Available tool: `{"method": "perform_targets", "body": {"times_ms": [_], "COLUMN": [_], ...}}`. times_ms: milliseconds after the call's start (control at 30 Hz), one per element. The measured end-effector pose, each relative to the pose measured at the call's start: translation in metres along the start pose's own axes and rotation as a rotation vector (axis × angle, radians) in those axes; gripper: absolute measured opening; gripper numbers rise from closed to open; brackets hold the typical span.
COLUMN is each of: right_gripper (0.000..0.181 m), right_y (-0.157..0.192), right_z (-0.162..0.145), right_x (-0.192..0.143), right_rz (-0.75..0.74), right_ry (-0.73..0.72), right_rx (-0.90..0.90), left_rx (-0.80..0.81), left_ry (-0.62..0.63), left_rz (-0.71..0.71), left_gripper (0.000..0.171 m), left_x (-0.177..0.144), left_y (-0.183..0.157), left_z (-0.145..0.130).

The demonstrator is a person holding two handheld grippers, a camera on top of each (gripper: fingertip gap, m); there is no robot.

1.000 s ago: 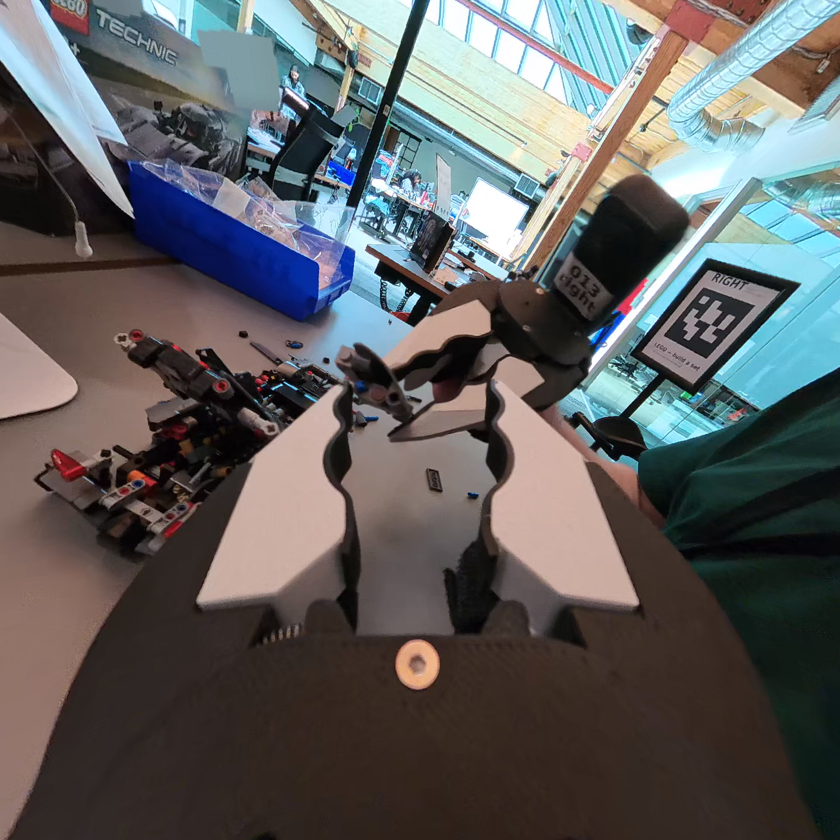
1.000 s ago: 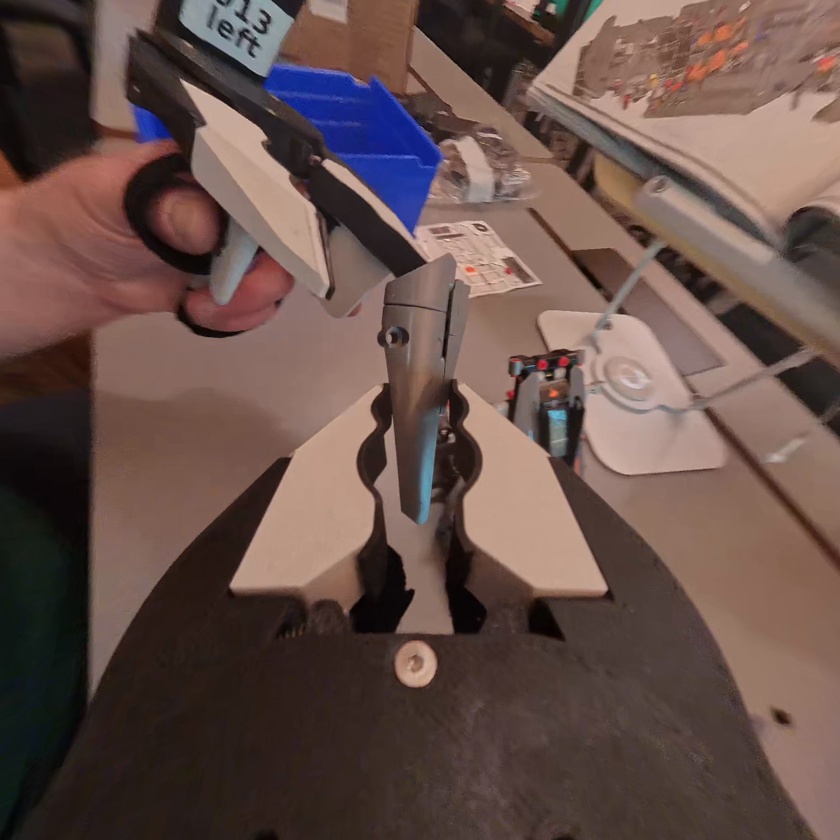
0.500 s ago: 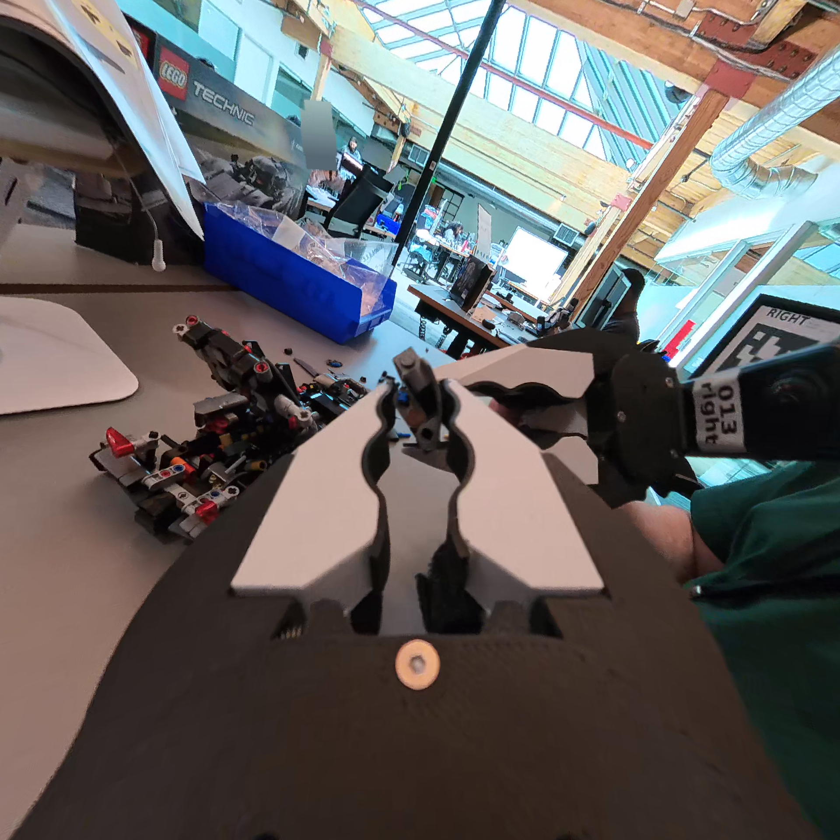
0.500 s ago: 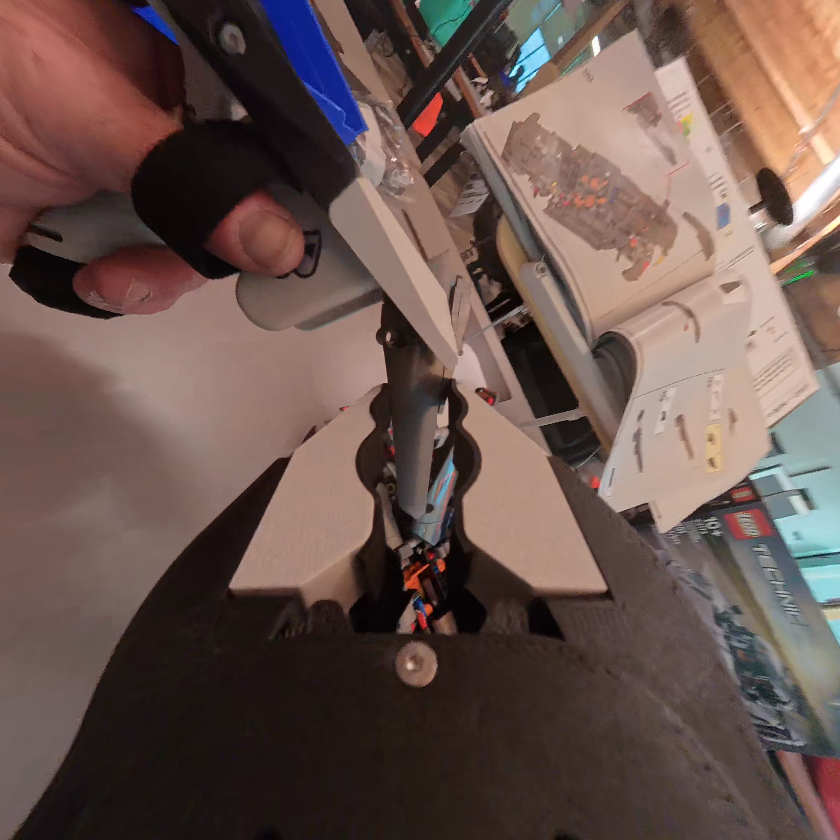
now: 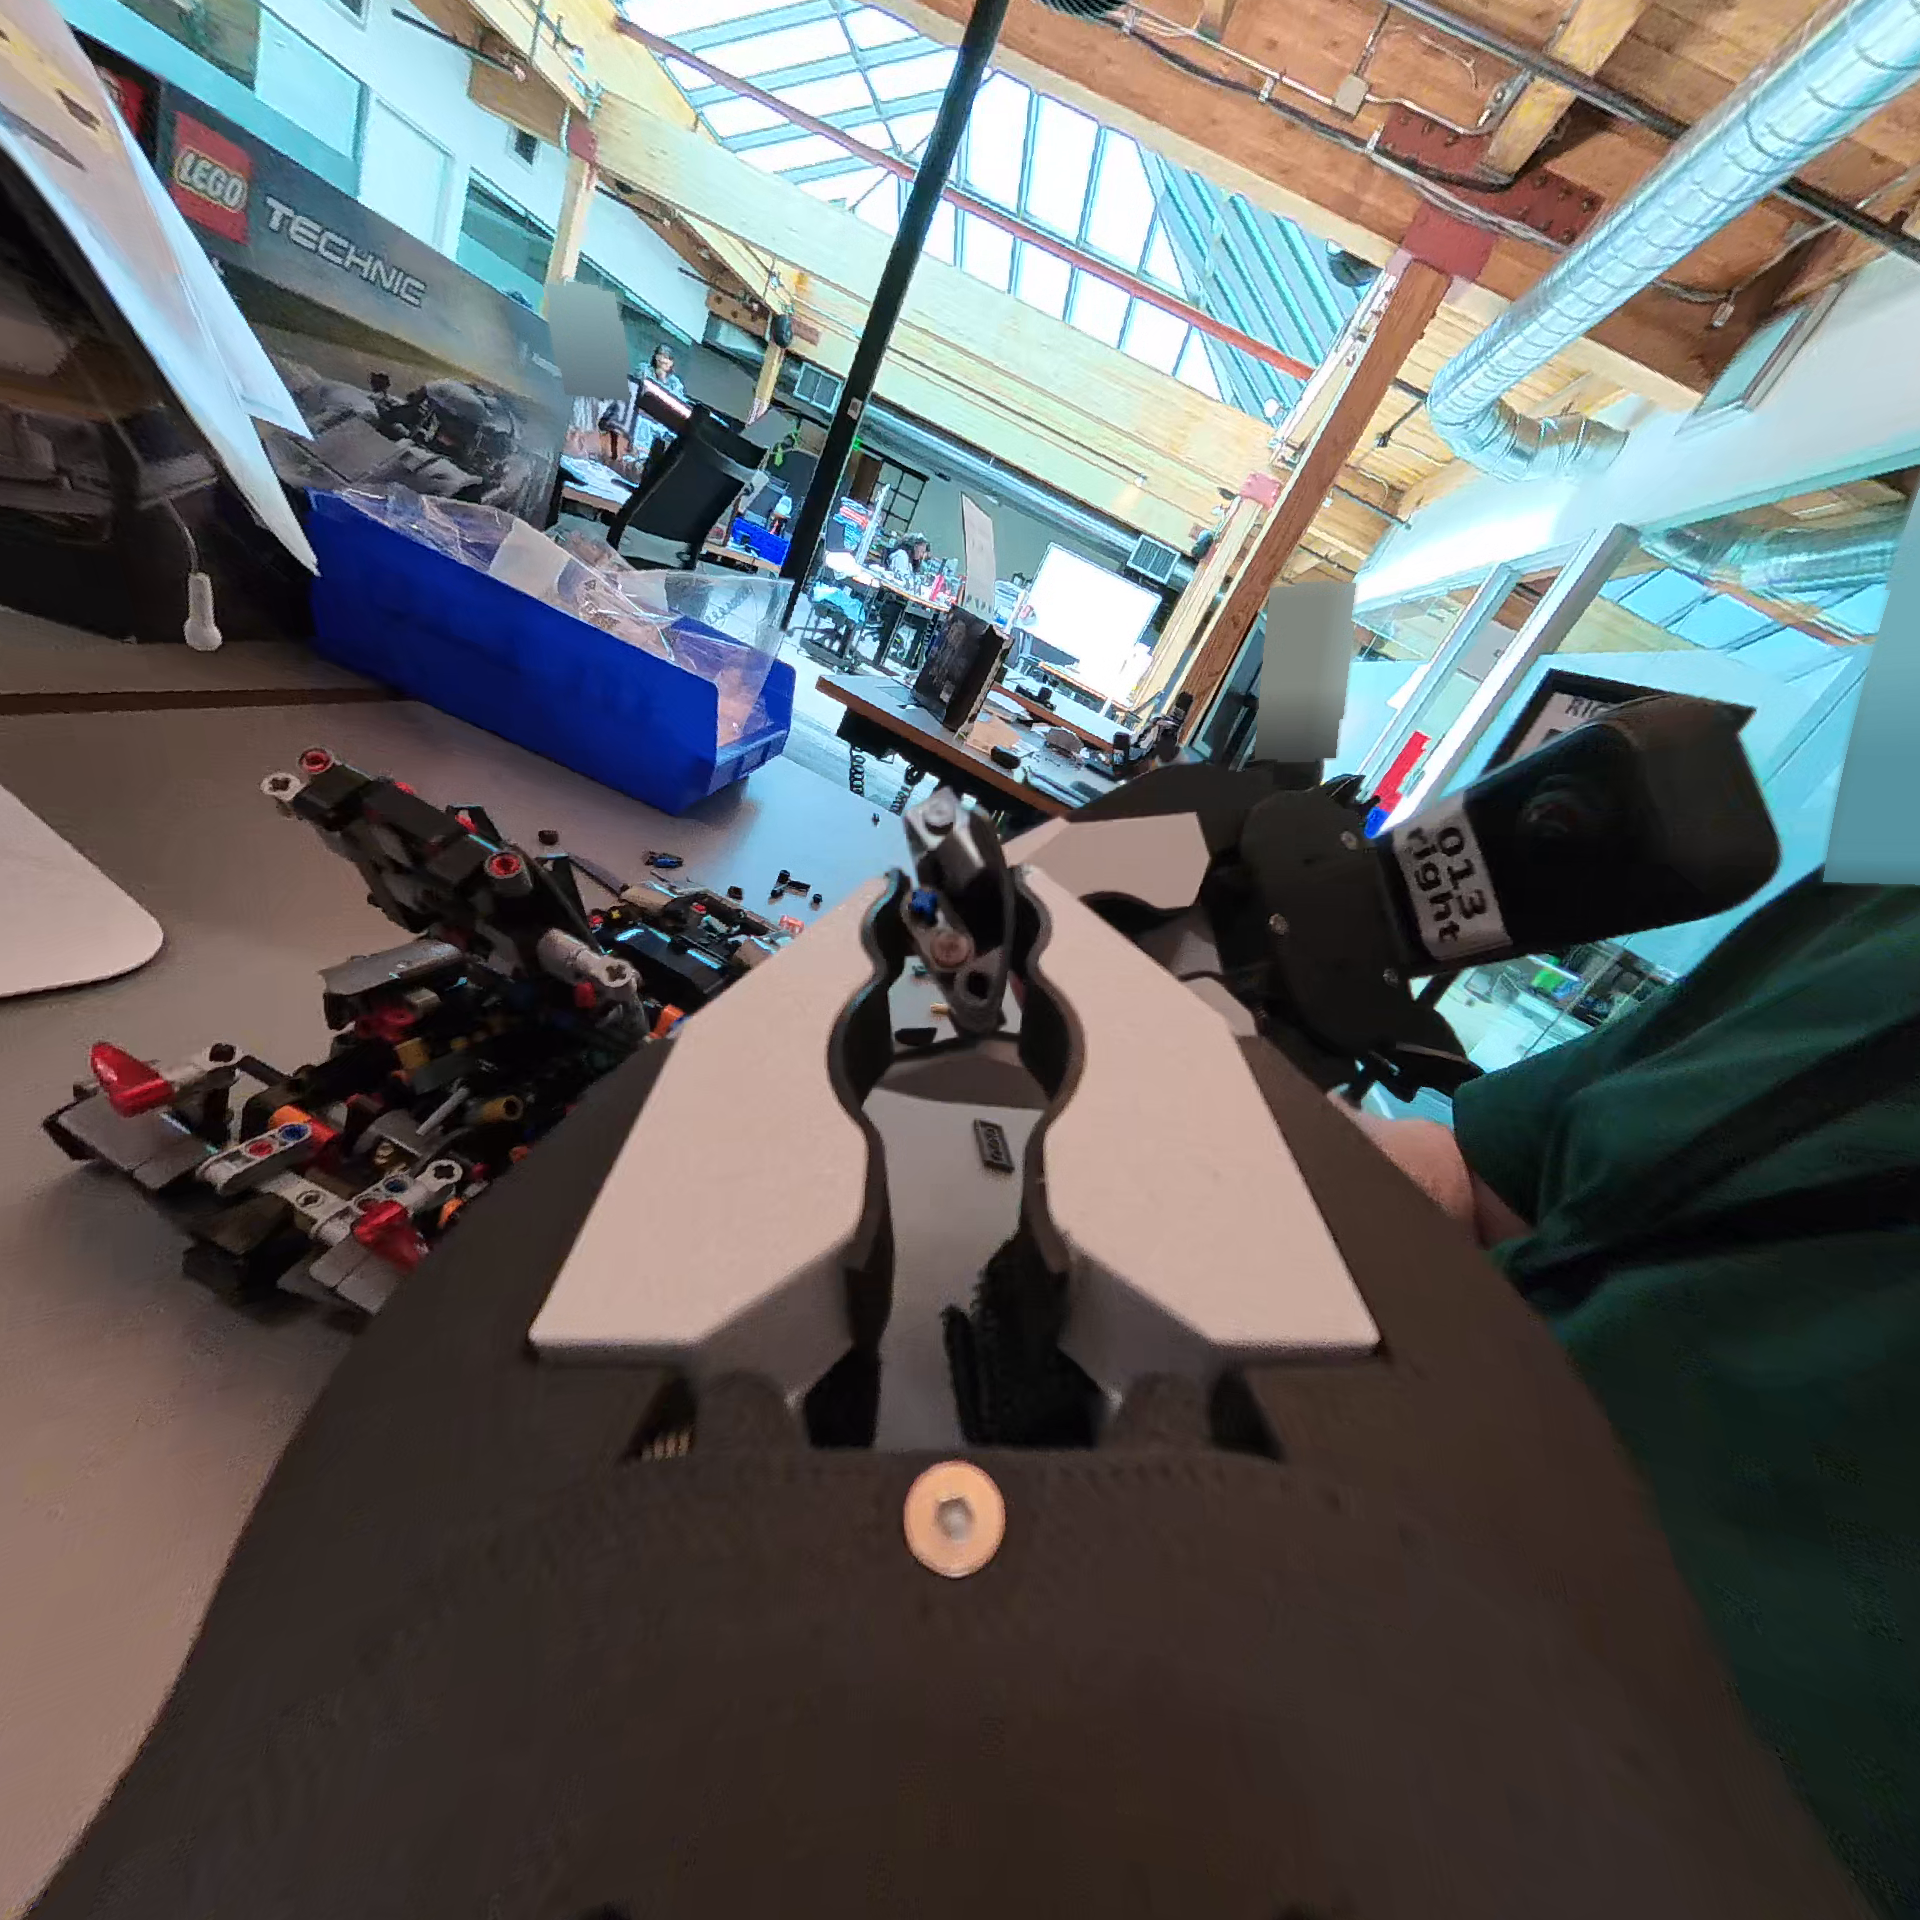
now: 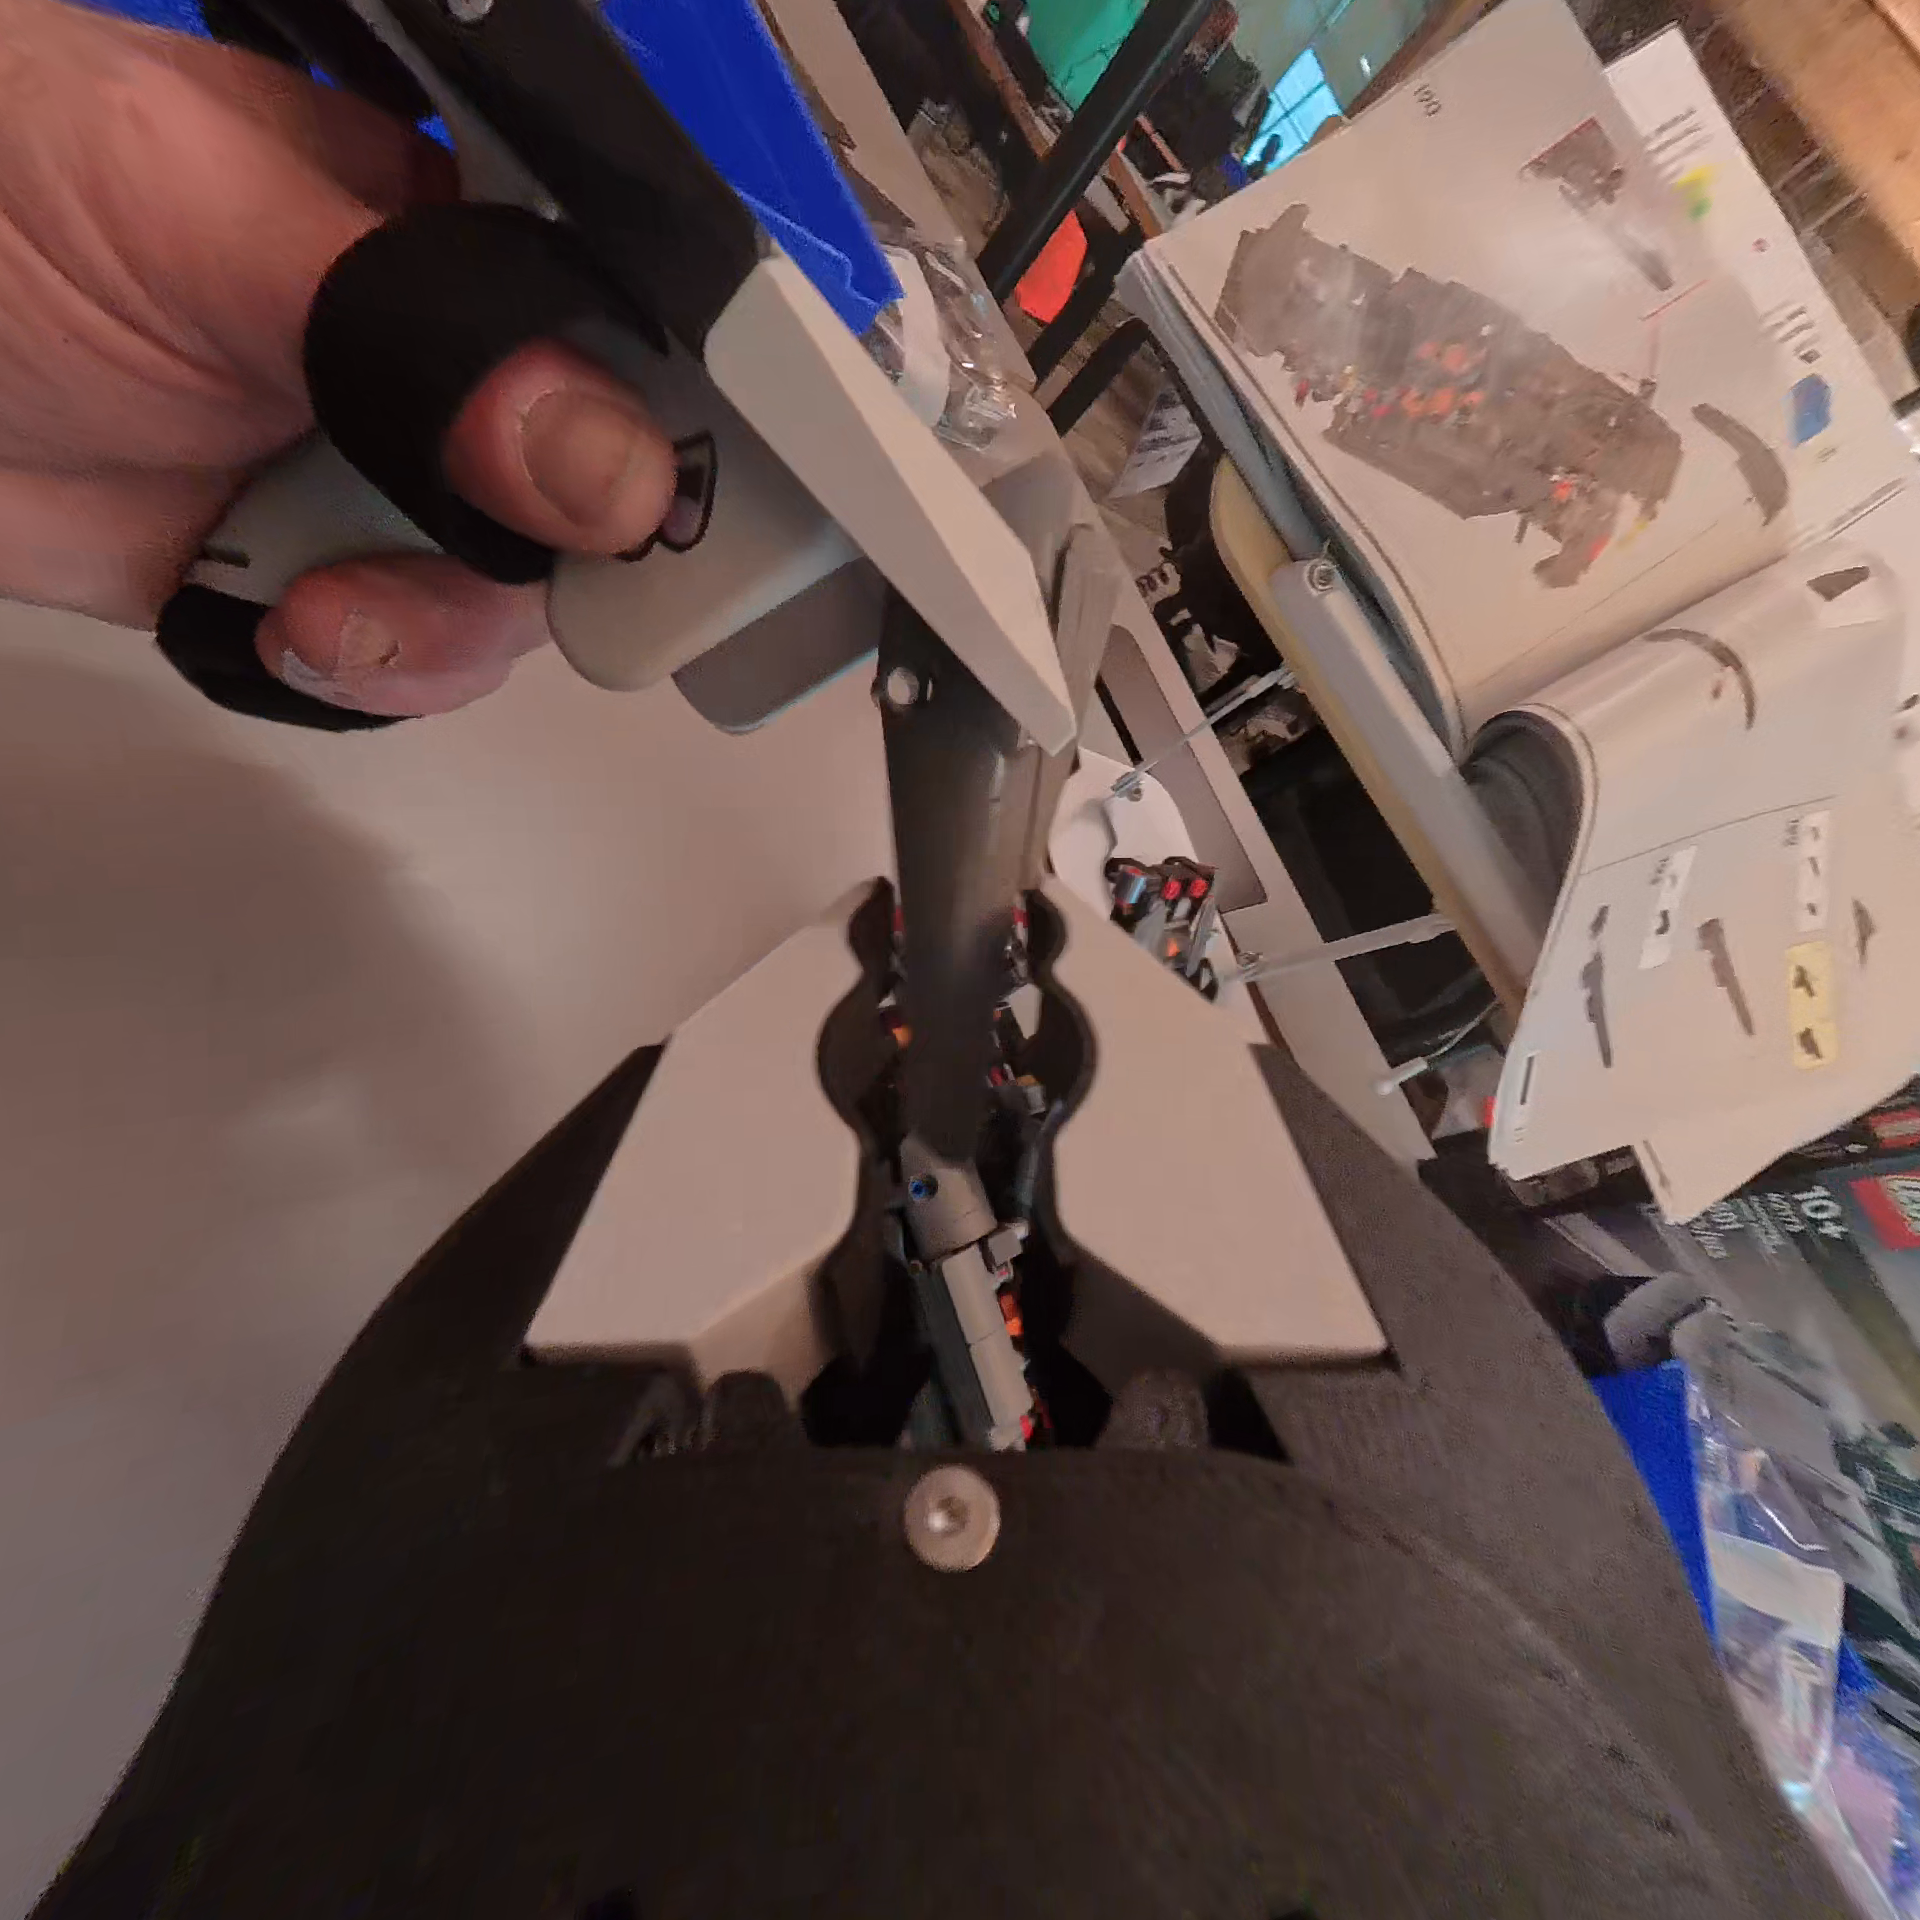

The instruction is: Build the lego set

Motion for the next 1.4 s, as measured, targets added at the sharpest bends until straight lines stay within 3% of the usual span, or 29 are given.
{"method": "perform_targets", "body": {"times_ms": [367,700,900,1033,1133,1267,1400], "right_gripper": [0.015,0.017,0.033,0.034,0.033,0.034,0.036], "right_y": [-0.006,-0.005,-0.012,-0.014,-0.015,-0.015,-0.010], "right_z": [0.003,0.012,0.016,0.018,0.019,0.015,0.008], "right_x": [-0.002,-0.005,-0.022,-0.036,-0.043,-0.046,-0.045], "right_rz": [-0.027,-0.102,-0.103,-0.130,-0.146,-0.148,-0.125], "right_ry": [-0.007,-0.039,-0.133,-0.177,-0.187,-0.183,-0.152], "right_rx": [0.016,-0.029,0.044,0.032,0.013,0.007,0.006], "left_rx": [0.020,0.043,0.327,0.542,0.599,0.574,0.368], "left_ry": [0.001,-0.018,0.000,0.057,0.083,0.096,0.128], "left_rz": [0.014,-0.052,-0.130,-0.148,-0.147,-0.106,-0.004], "left_gripper": [0.026,0.015,0.013,0.013,0.013,0.013,0.013], "left_x": [-0.009,-0.018,-0.025,-0.024,-0.023,-0.022,-0.015], "left_y": [-0.003,-0.008,-0.030,-0.046,-0.050,-0.046,-0.027], "left_z": [0.004,0.003,0.011,0.019,0.024,0.027,0.019]}}
Point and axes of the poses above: each gripper's, where its closed fingertips meet, x out along the fingers, z out of its top, y = z × x across the jaws, the point moved 7 cm from there along -x, back along the fingers, and after that the axes turned 12 degrees about -x, right-handed, at the moved point
